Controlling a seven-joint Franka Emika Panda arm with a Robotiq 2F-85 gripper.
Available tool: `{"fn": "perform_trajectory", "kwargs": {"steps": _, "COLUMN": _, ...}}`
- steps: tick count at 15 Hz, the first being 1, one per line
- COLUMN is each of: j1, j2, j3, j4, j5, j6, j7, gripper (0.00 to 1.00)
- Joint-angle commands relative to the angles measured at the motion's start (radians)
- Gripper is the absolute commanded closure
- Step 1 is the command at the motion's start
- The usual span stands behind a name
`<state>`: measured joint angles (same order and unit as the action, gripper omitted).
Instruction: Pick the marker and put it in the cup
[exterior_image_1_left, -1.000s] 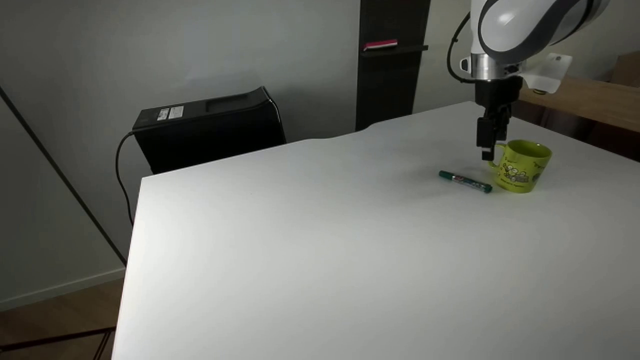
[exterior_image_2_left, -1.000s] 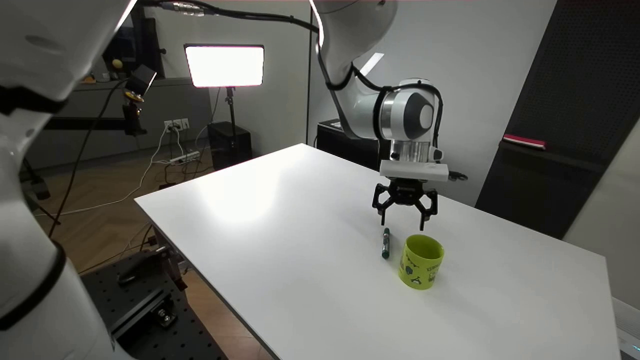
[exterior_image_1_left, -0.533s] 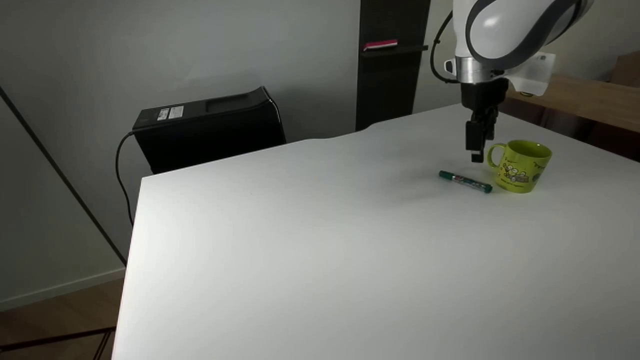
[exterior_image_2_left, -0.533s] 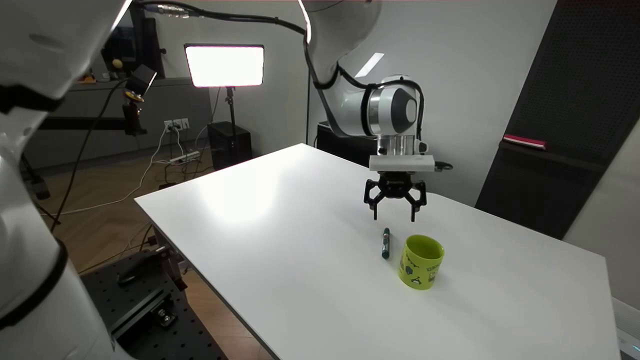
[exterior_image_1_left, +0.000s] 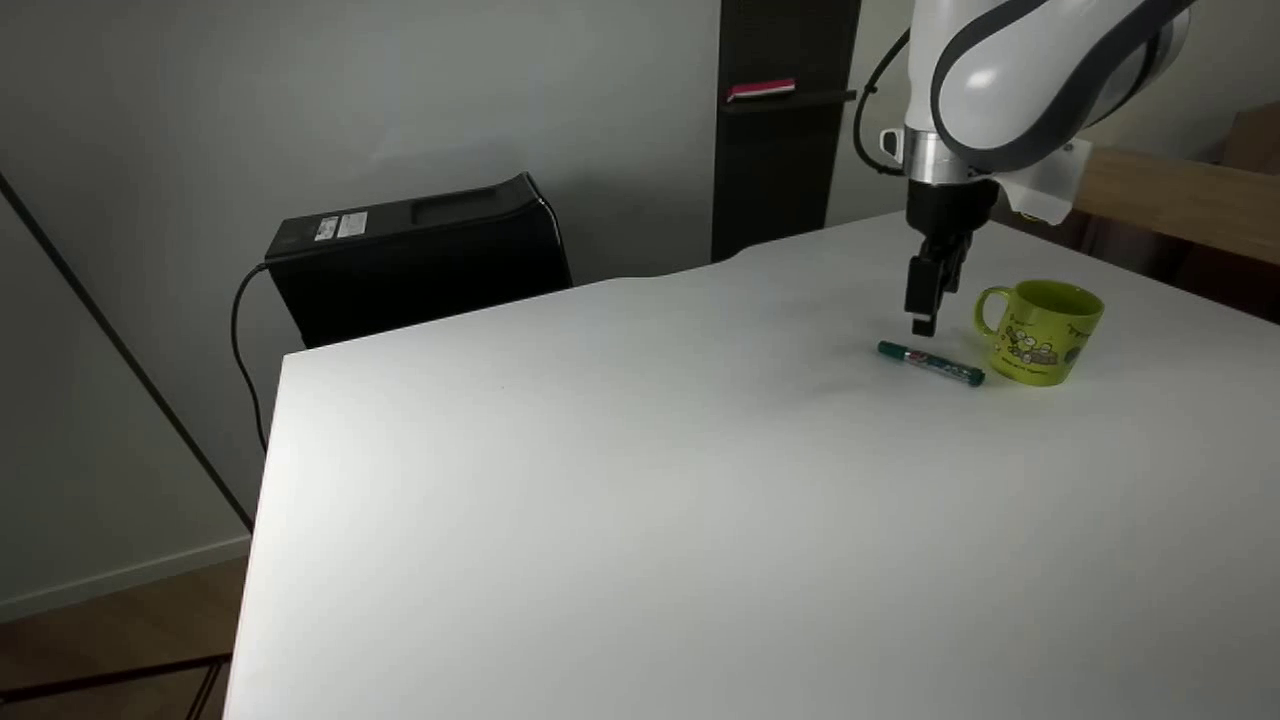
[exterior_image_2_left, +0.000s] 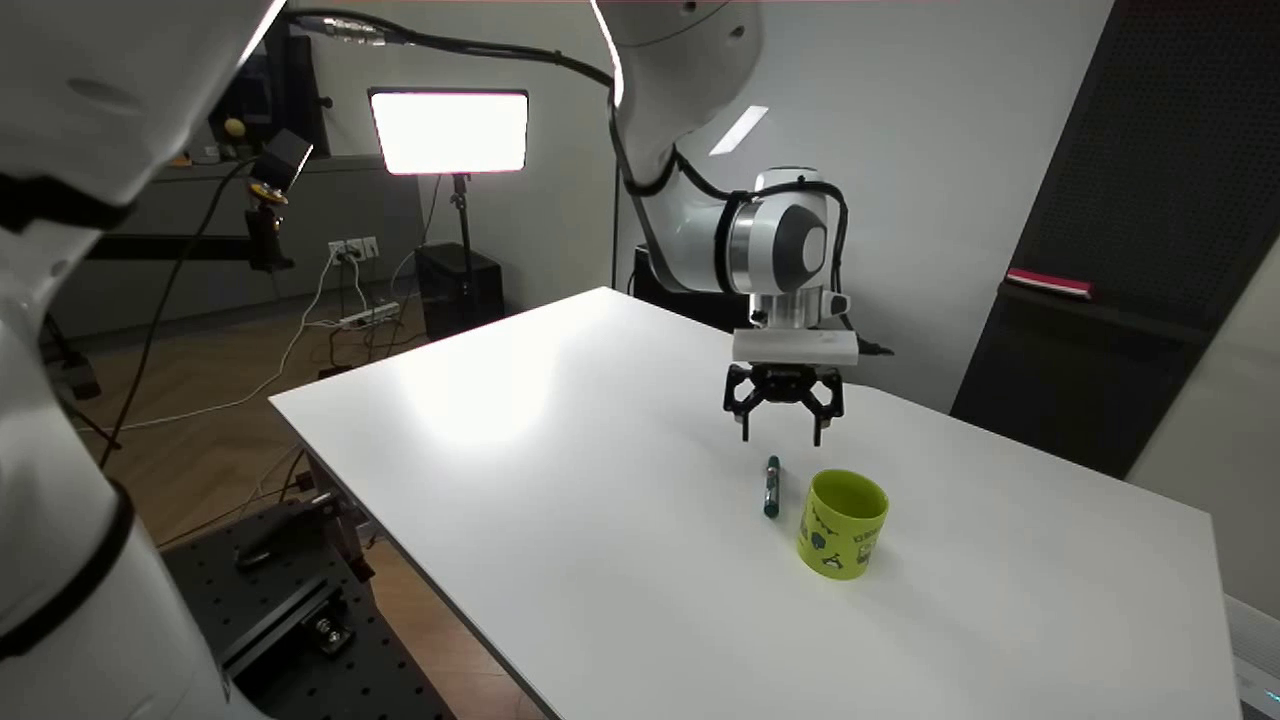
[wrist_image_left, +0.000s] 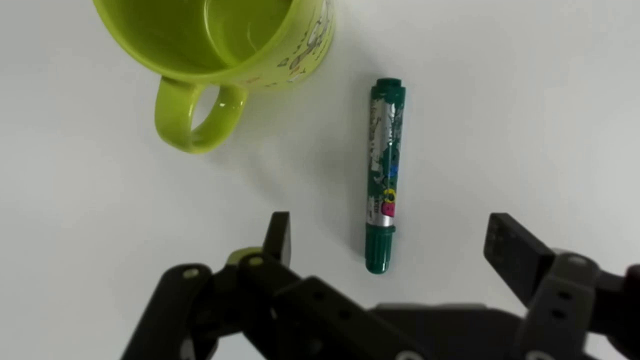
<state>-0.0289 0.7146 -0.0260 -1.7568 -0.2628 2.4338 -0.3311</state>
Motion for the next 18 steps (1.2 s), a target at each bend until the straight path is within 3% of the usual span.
{"fn": "perform_trajectory", "kwargs": {"steps": 1, "j1": -0.062, "j2": 0.017, "j3": 0.045, "j4": 0.005, "j5": 0.069, "j6": 0.038, "j7": -0.03, "gripper": 0.0}}
{"fn": "perform_trajectory", "kwargs": {"steps": 8, "j1": -0.126, "j2": 0.056, "j3": 0.091, "j4": 0.024, "j5": 0.172, "j6": 0.03, "j7": -0.086, "gripper": 0.0}}
{"fn": "perform_trajectory", "kwargs": {"steps": 18, "j1": -0.122, "j2": 0.094, "j3": 0.068, "j4": 0.037, "j5": 0.153, "j6": 0.011, "j7": -0.101, "gripper": 0.0}}
